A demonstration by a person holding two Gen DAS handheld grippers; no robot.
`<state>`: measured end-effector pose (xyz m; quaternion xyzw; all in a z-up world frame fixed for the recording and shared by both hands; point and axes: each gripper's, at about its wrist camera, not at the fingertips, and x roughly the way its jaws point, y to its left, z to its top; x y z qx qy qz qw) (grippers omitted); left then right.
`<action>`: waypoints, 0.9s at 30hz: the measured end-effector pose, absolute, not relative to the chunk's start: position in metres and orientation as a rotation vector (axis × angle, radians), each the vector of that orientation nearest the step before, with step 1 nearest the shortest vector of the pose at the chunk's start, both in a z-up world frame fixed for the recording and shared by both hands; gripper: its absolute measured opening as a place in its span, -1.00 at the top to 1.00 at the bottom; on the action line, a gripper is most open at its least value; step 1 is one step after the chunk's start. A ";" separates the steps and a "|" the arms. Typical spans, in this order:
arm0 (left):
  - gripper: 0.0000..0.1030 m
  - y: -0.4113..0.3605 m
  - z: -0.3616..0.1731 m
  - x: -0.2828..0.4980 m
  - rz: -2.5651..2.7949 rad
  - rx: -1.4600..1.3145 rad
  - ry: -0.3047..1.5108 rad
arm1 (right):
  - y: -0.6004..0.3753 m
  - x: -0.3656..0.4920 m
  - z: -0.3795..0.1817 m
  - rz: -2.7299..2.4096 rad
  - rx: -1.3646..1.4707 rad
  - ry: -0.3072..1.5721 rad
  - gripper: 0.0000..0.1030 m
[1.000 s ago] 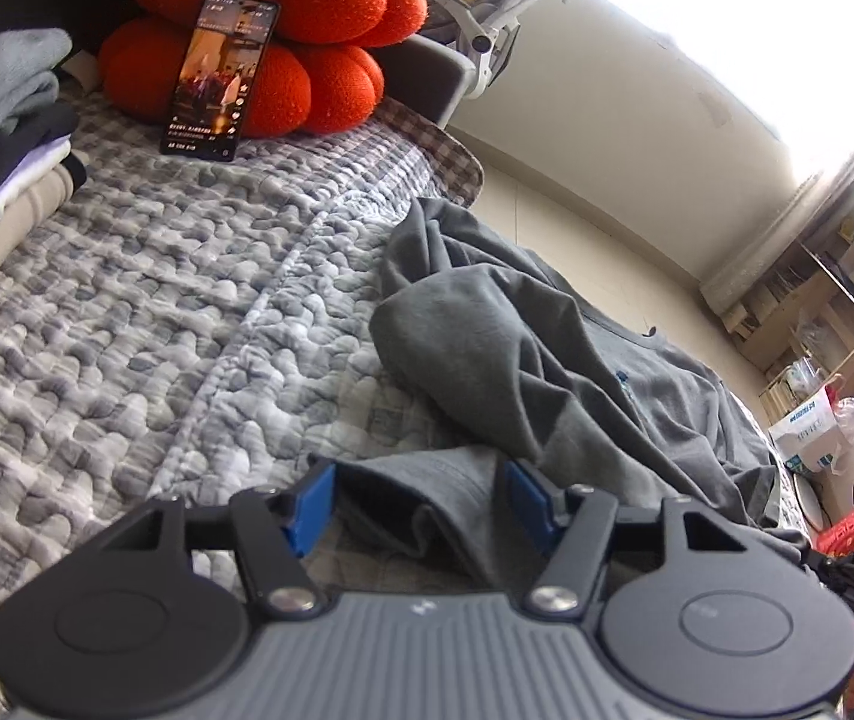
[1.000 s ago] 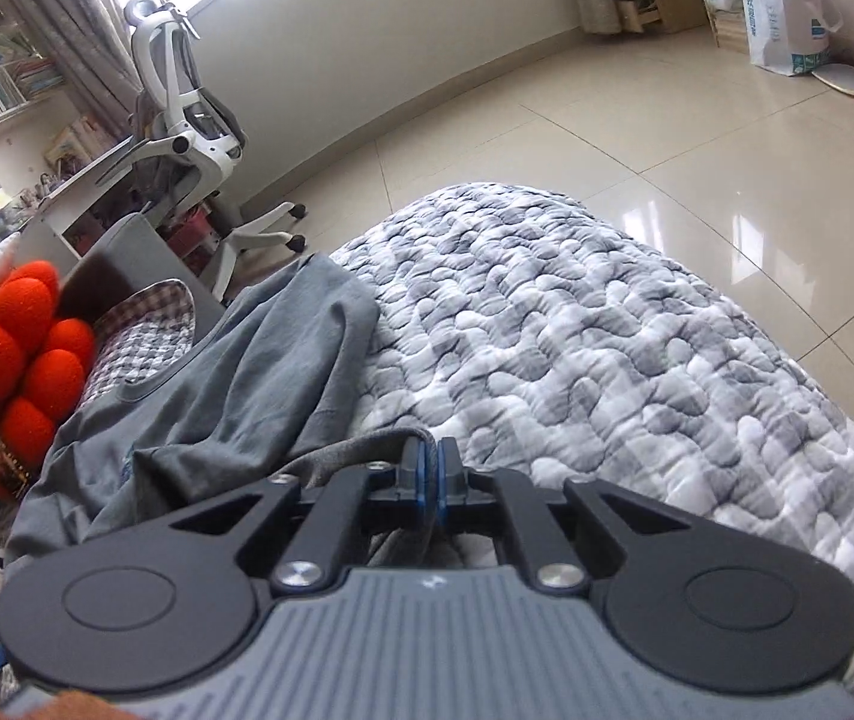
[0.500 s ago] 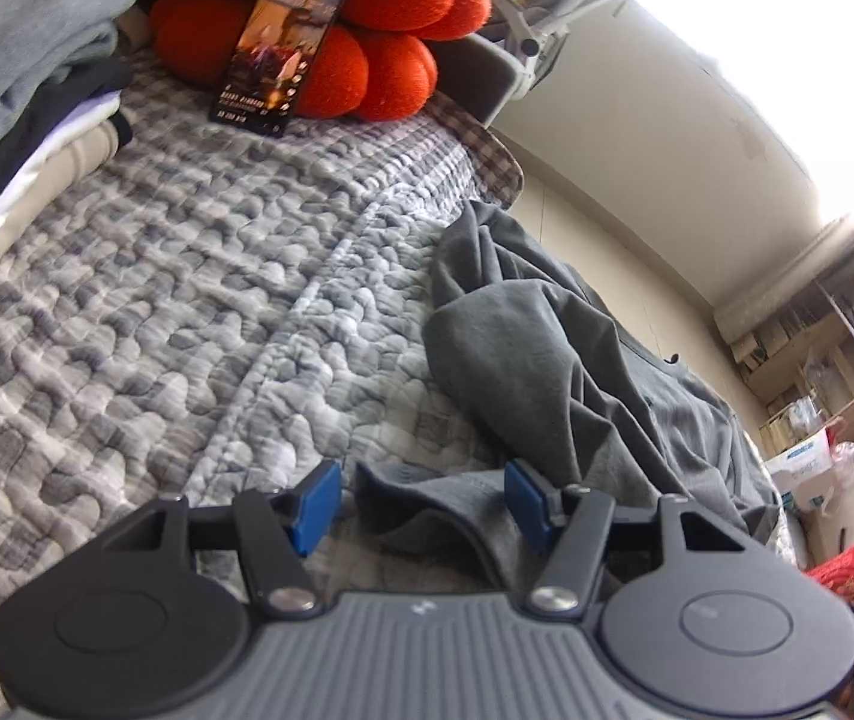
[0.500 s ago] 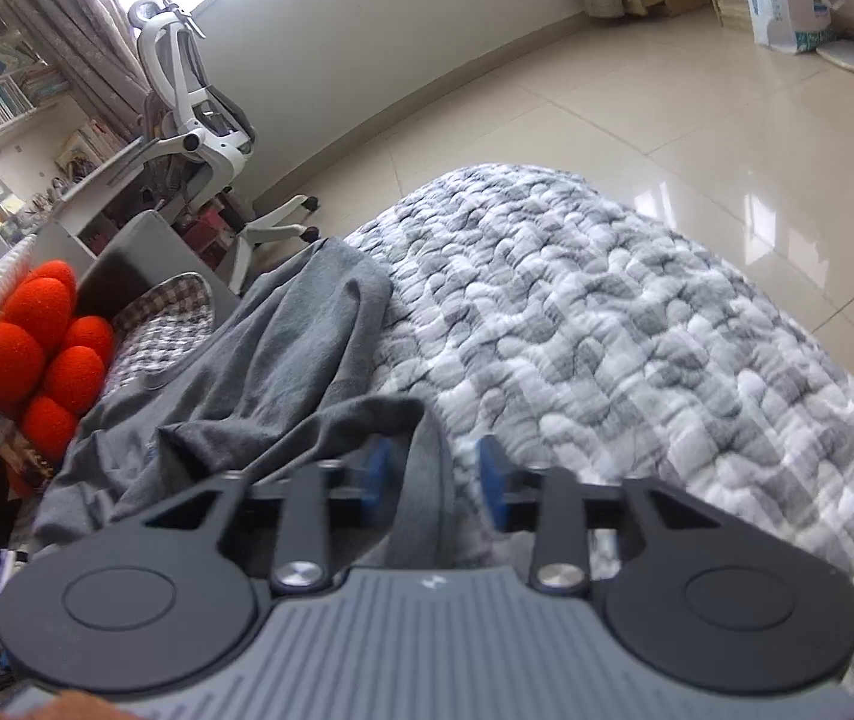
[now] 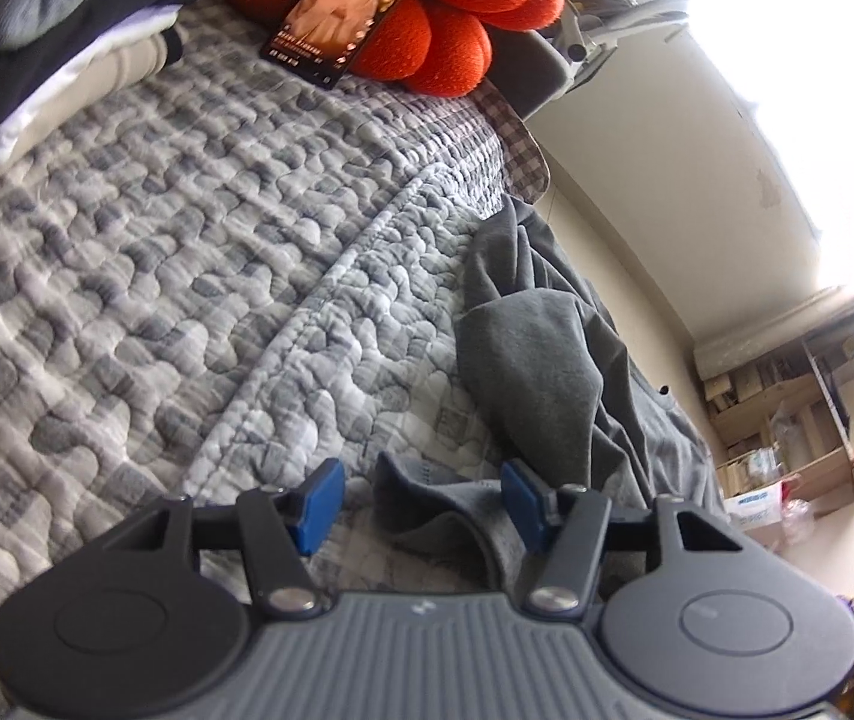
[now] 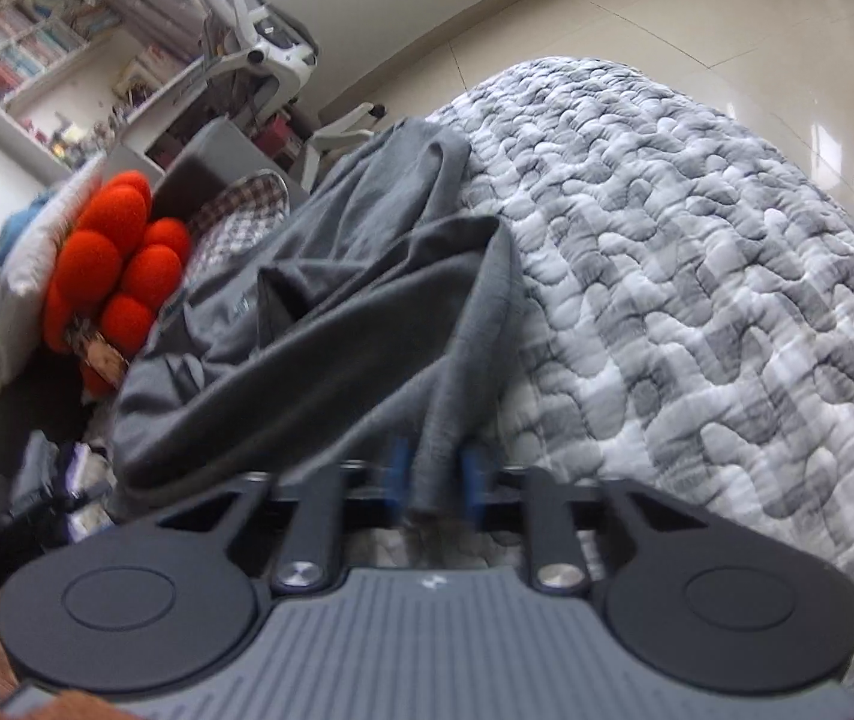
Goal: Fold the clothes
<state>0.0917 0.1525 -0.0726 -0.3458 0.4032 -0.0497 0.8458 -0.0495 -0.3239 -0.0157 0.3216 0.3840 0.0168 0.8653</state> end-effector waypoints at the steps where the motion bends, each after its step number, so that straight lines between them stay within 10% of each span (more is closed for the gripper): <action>1: -0.10 0.154 -0.074 0.092 -0.106 -0.746 0.852 | -0.326 -0.051 -0.014 0.029 0.671 0.799 0.86; 22: 0.39 0.157 -0.079 0.090 -0.259 -0.759 0.964 | -0.386 -0.056 -0.022 -0.156 0.816 0.709 0.87; 27: 0.88 0.146 -0.076 0.090 -0.259 -0.685 0.974 | -0.384 -0.055 -0.024 -0.163 0.785 0.722 0.87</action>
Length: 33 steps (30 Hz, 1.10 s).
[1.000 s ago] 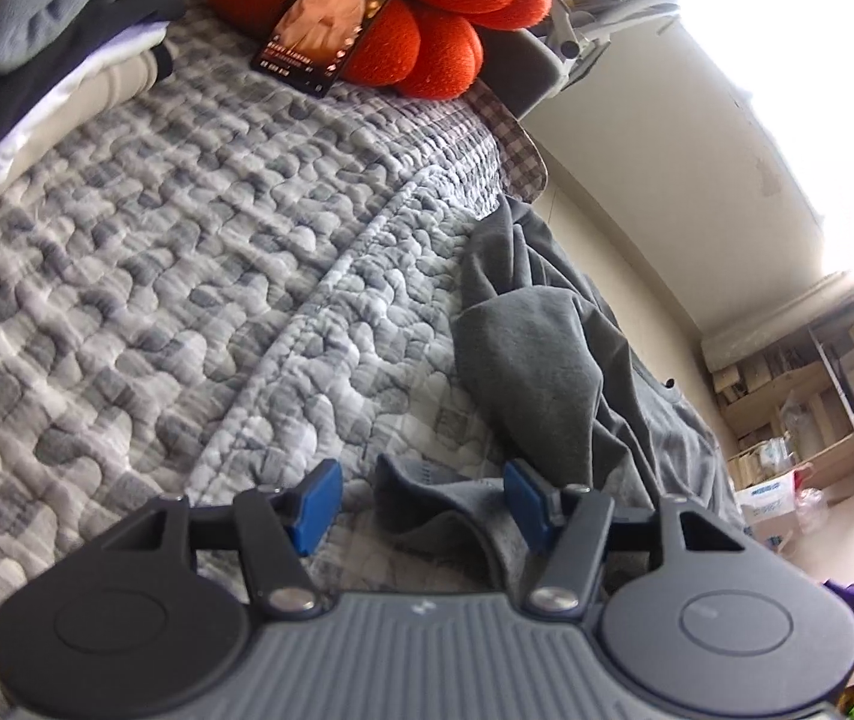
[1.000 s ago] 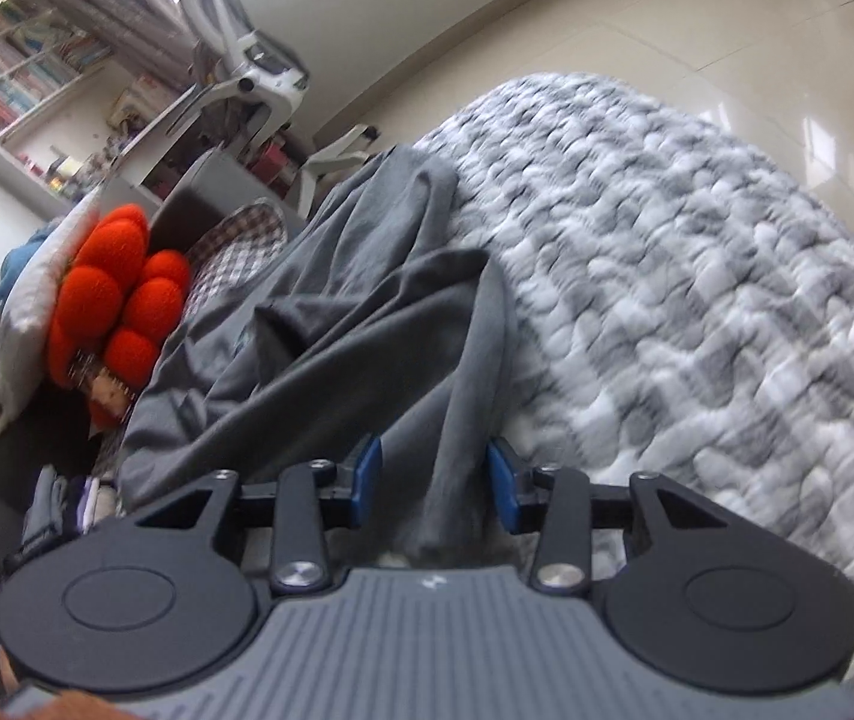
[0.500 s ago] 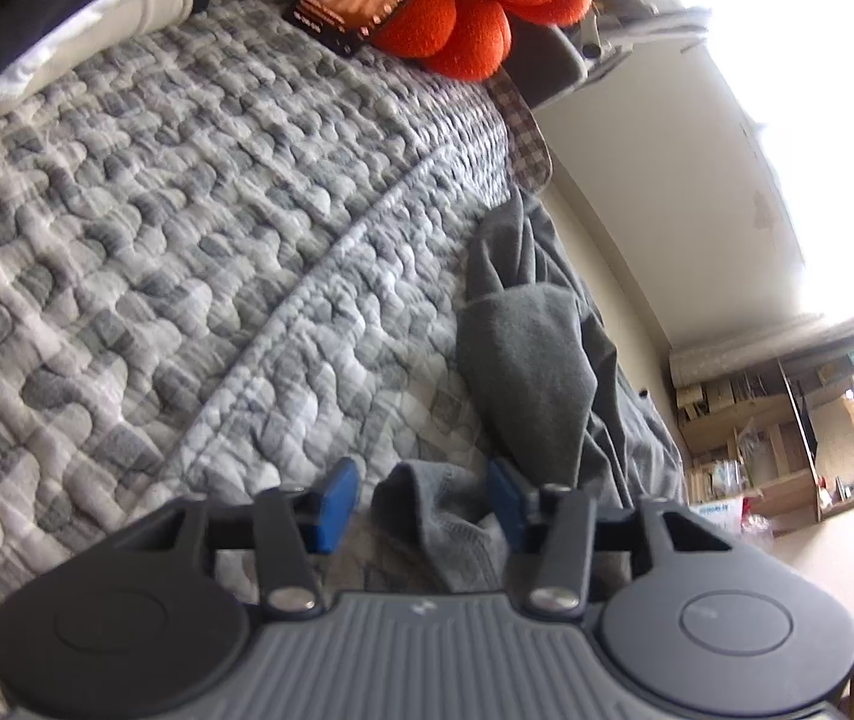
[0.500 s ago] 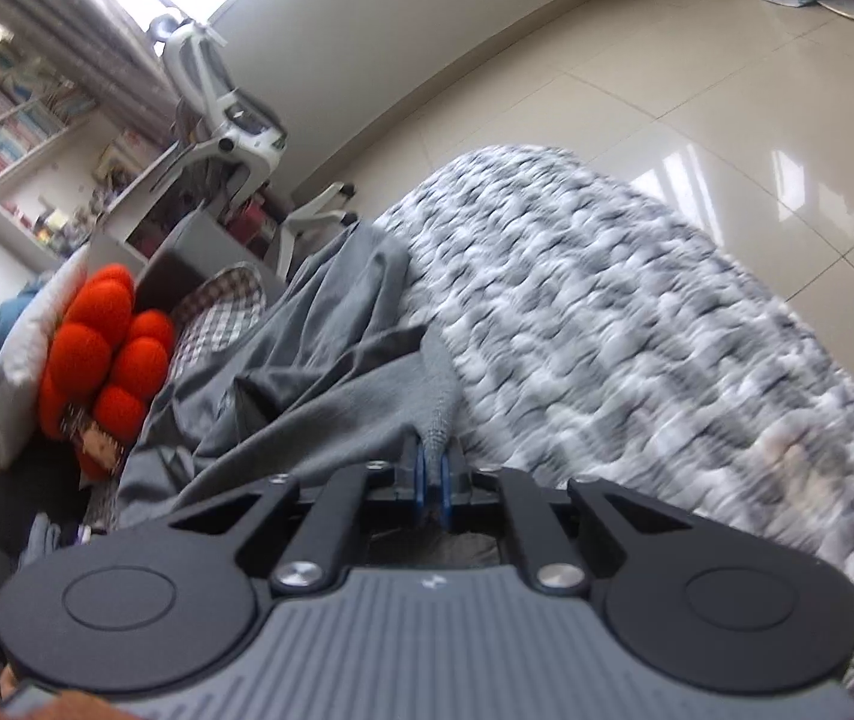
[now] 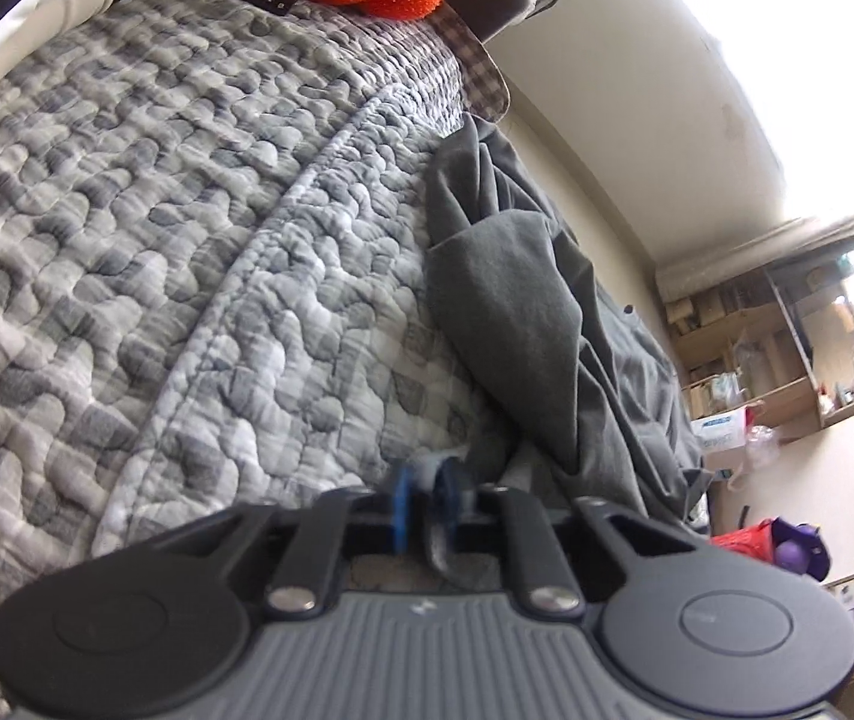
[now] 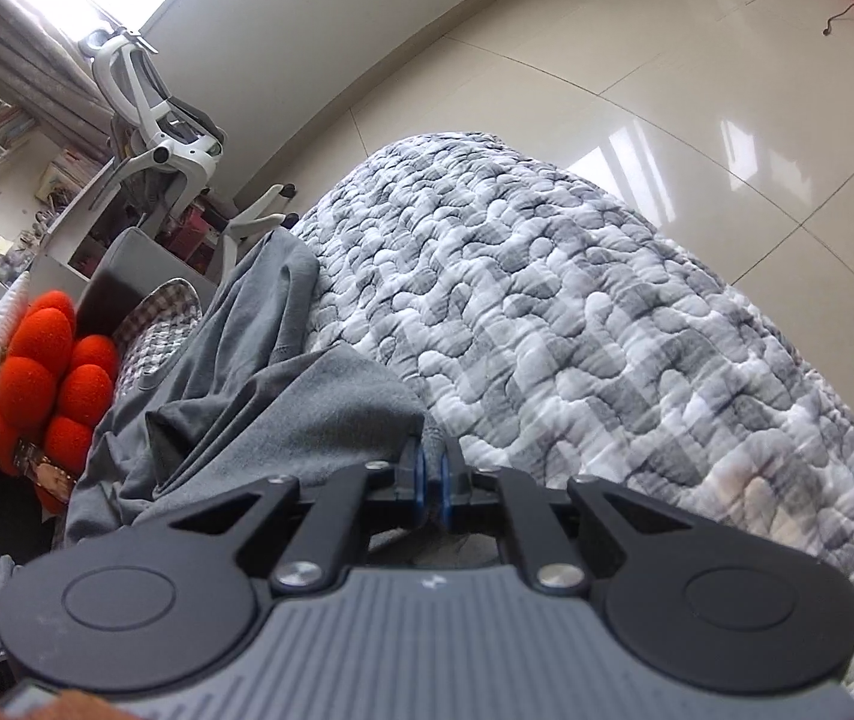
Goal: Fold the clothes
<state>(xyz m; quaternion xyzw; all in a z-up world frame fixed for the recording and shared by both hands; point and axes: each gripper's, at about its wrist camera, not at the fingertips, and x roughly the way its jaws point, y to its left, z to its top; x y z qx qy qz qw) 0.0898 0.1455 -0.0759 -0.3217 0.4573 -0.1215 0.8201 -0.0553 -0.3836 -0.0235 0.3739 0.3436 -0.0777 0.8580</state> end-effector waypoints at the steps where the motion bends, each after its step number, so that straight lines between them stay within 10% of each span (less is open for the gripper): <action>1: 0.88 0.145 -0.074 0.089 -0.254 -0.686 0.968 | -0.383 -0.056 -0.023 -0.162 0.781 0.721 0.87; 33: 0.90 0.185 -0.006 -0.053 -0.306 -0.591 0.752 | -0.345 -0.119 0.046 0.054 0.642 0.720 0.87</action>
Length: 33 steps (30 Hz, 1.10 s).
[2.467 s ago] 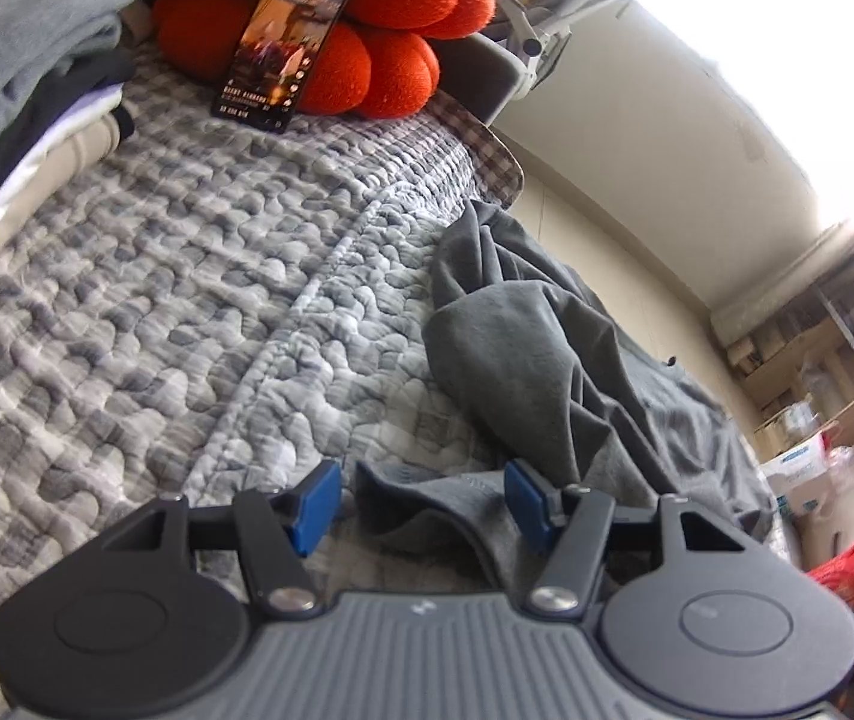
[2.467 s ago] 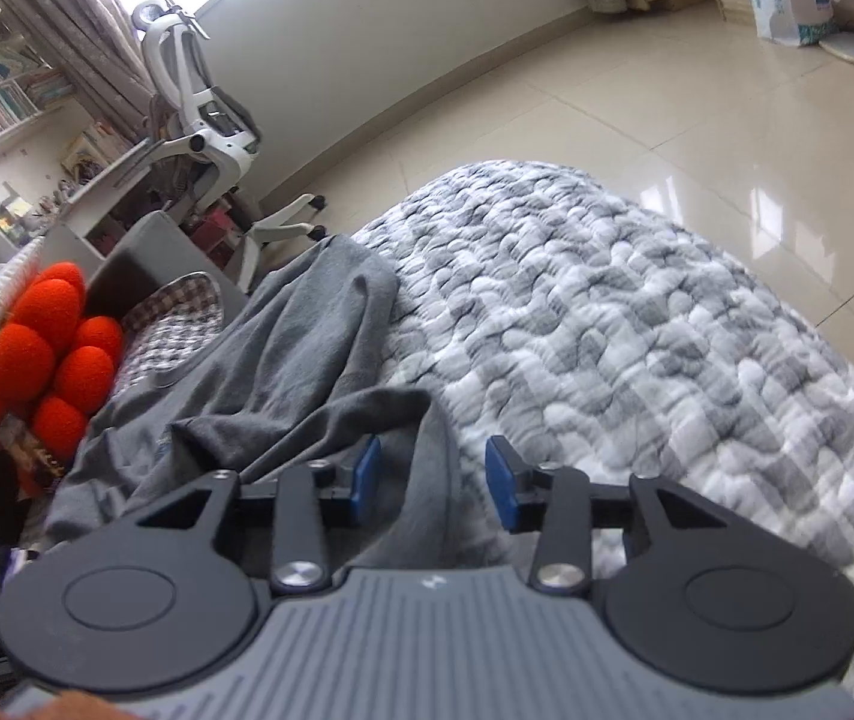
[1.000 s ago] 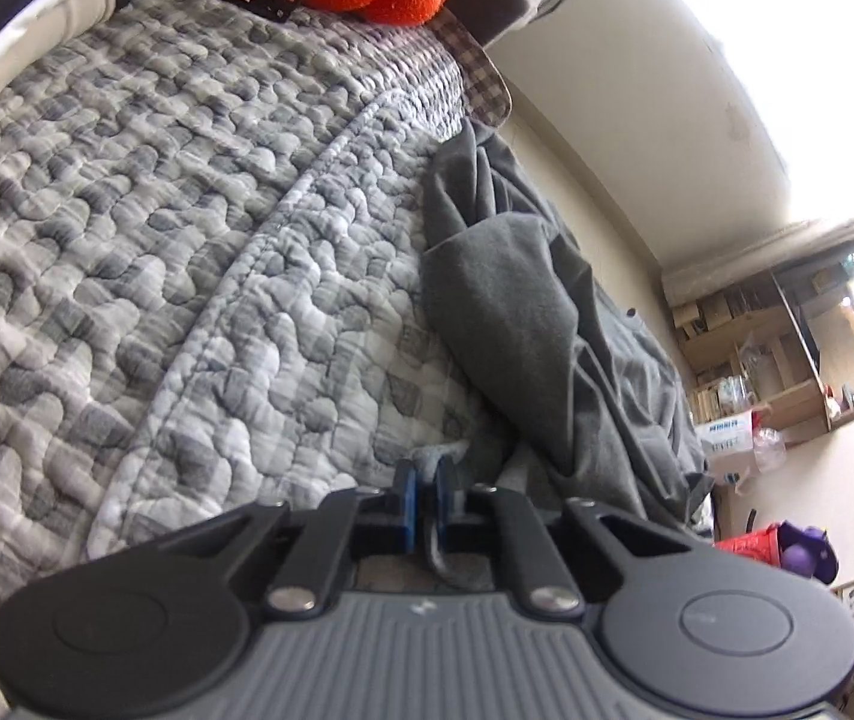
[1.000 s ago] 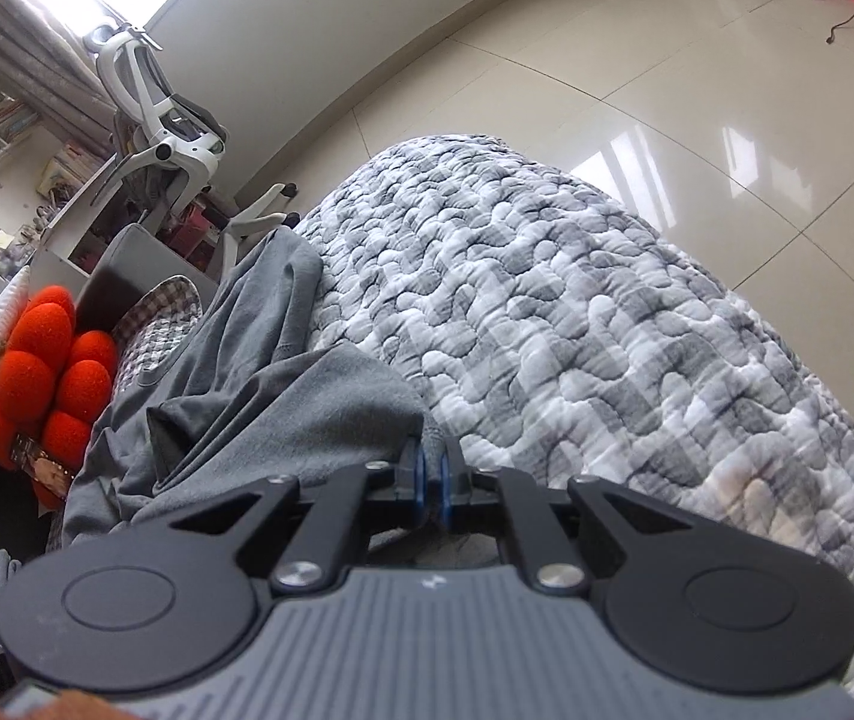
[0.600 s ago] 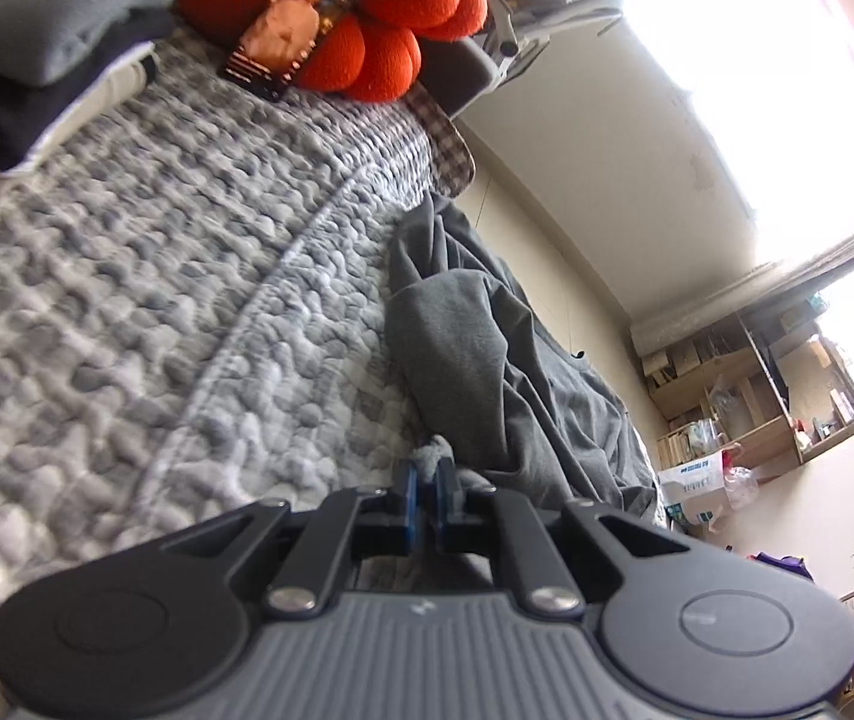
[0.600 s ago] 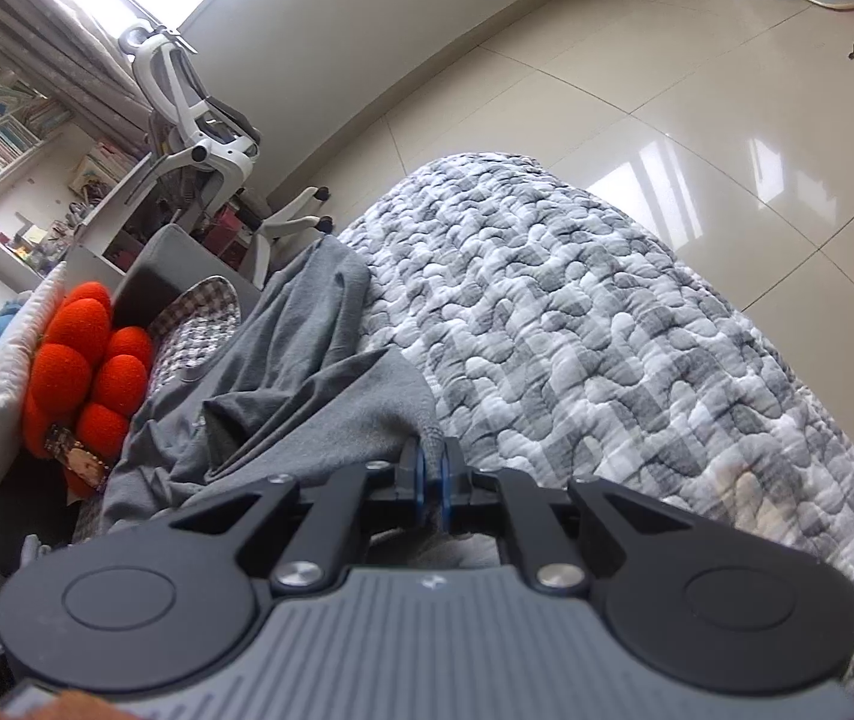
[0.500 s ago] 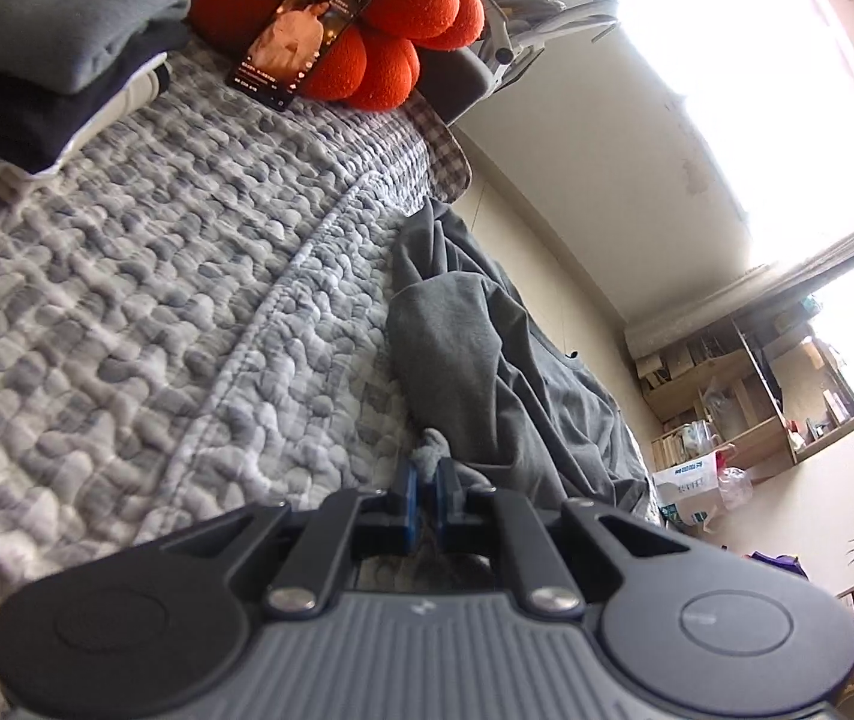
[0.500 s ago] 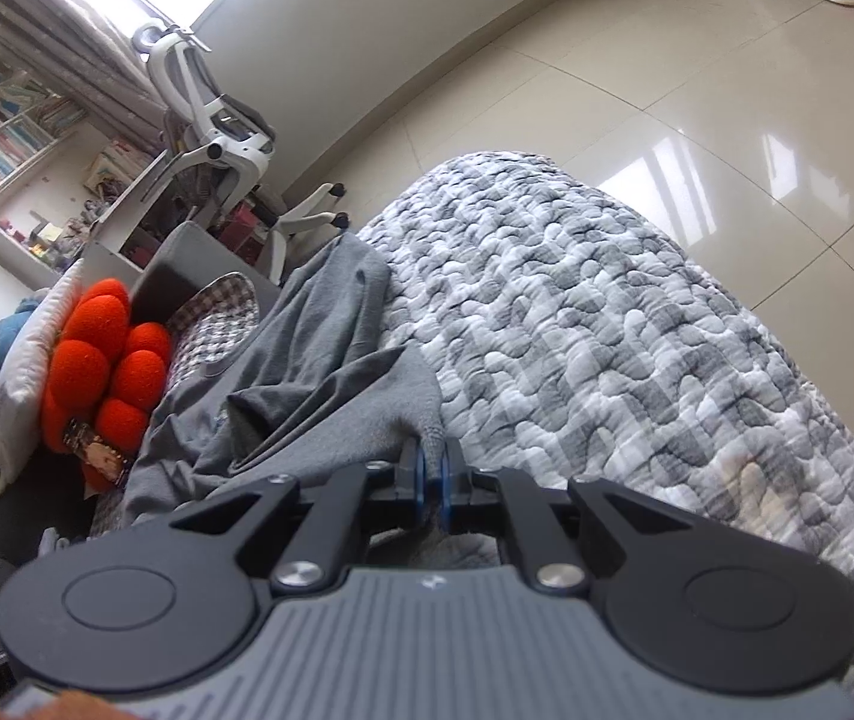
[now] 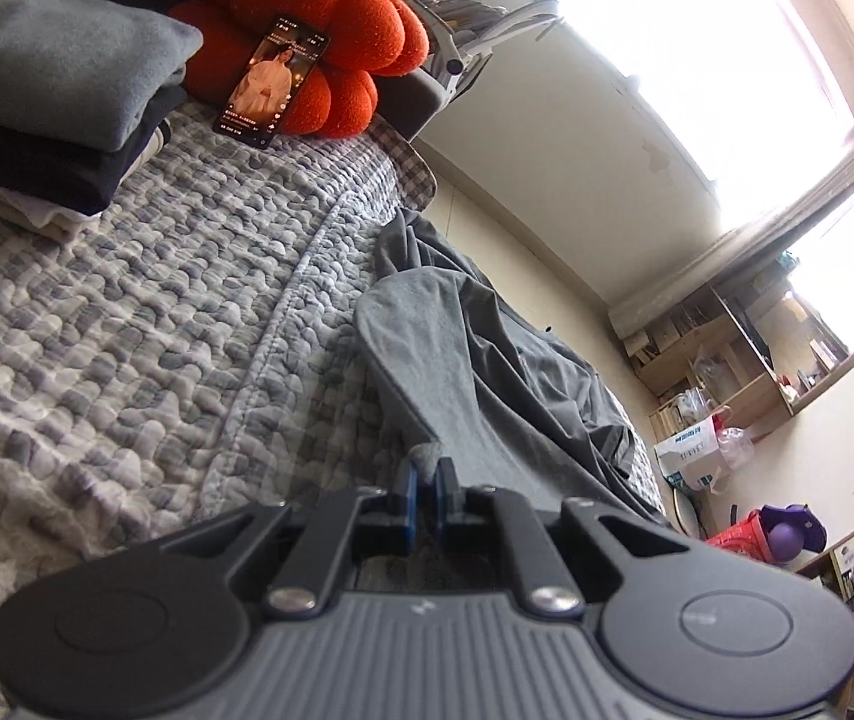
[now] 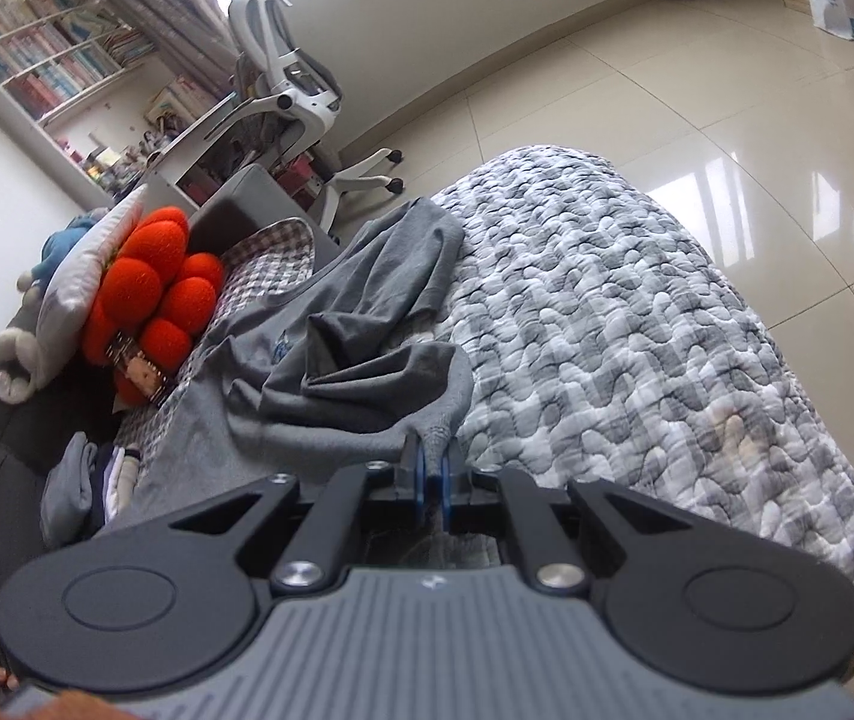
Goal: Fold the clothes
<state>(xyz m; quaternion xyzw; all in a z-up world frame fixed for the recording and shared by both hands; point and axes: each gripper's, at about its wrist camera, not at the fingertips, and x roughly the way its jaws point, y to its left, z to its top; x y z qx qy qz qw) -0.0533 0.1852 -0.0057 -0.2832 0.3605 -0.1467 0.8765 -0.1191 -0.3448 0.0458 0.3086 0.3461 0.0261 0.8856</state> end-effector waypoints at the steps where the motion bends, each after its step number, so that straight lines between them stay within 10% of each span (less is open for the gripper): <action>1: 0.90 0.186 -0.005 -0.057 -0.309 -0.583 0.752 | -0.343 -0.120 0.046 0.057 0.634 0.722 0.87; 33: 0.89 0.200 -0.063 -0.088 -0.284 -0.479 0.983 | -0.335 -0.146 -0.011 0.025 0.629 0.936 0.85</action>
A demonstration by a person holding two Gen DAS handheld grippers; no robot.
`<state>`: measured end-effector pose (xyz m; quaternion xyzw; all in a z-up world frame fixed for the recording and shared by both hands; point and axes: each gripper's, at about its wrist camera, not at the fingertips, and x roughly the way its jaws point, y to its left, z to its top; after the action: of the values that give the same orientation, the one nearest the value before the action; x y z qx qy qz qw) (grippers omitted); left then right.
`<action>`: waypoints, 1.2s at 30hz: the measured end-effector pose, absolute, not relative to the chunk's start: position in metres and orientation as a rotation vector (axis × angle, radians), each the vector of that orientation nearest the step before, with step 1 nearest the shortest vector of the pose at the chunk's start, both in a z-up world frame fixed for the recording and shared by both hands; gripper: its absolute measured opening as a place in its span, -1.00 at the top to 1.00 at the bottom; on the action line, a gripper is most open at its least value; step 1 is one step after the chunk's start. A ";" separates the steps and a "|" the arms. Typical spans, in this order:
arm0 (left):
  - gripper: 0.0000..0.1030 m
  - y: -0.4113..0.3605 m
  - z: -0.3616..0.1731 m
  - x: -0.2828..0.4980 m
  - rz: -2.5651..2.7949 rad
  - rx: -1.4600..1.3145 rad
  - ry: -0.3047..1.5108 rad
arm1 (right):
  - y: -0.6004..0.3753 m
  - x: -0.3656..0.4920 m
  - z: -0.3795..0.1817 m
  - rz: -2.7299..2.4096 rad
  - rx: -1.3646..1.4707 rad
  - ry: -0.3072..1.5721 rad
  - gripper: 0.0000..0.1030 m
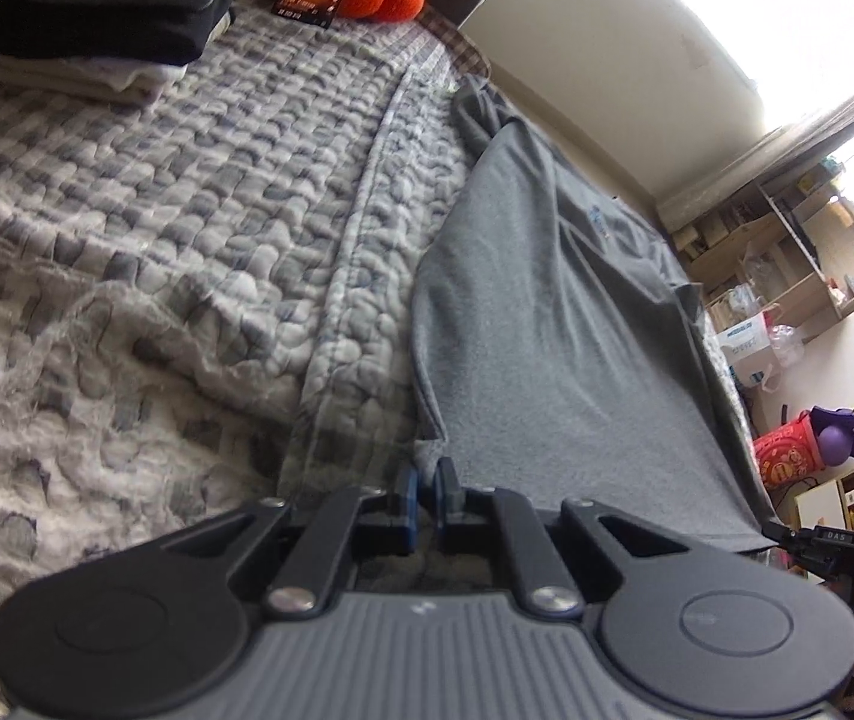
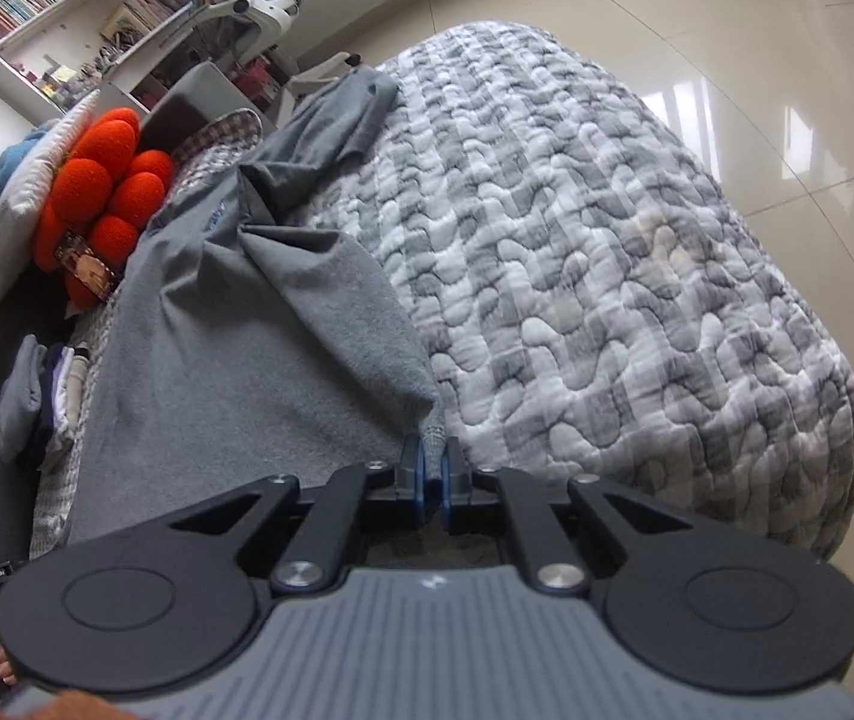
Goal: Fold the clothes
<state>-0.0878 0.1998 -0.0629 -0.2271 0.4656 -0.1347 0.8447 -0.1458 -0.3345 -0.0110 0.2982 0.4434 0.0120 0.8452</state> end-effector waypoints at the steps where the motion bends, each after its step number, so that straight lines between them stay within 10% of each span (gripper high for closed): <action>1: 0.89 0.200 -0.065 -0.086 -0.279 -0.475 0.994 | -0.335 -0.145 -0.012 0.026 0.632 0.943 0.84; 8: 0.74 0.194 -0.068 -0.076 -0.262 -0.417 1.033 | -0.341 -0.141 -0.012 0.010 0.648 0.962 0.69; 11: 0.34 0.192 -0.063 -0.069 -0.239 -0.387 1.025 | -0.345 -0.138 -0.007 -0.013 0.641 0.942 0.08; 36: 0.19 0.113 -0.020 0.054 -0.308 -0.226 0.909 | -0.332 -0.017 0.009 0.006 0.523 0.923 0.06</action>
<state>0.0537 0.1130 -0.0199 -0.1085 0.4365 -0.1477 0.8808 -0.0165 -0.3319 0.0089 0.2496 0.4402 0.0029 0.8625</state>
